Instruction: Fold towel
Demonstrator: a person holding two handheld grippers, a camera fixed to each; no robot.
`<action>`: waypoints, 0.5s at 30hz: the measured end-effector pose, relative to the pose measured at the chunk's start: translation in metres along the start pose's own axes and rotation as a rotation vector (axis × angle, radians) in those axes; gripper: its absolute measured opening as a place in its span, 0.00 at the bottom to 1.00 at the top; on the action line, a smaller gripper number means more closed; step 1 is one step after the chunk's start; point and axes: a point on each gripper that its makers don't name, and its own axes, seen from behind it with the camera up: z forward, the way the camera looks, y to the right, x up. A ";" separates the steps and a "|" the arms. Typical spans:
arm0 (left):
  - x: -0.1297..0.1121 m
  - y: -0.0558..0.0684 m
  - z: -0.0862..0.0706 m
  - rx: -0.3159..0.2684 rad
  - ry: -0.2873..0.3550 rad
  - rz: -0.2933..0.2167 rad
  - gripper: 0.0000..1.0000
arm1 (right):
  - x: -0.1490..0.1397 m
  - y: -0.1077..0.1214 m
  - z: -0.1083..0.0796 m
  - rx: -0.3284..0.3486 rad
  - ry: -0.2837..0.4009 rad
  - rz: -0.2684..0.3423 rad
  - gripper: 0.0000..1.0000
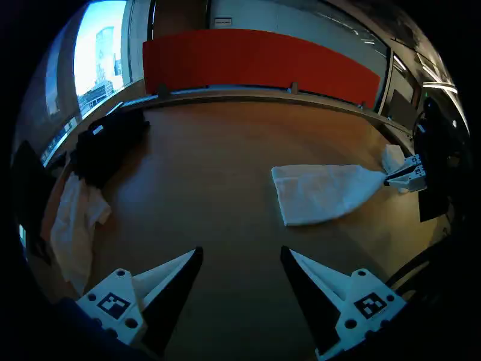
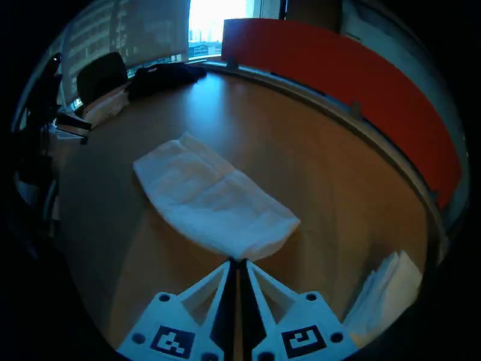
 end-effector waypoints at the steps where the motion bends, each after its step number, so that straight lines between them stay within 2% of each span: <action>1: 0.000 0.000 0.000 -0.001 0.001 -0.001 0.96 | 0.004 0.000 -0.001 0.000 0.005 -0.005 0.03; 15: 0.004 0.005 -0.003 -0.012 0.010 -0.011 0.96 | 0.069 -0.010 -0.004 0.016 0.081 -0.131 0.03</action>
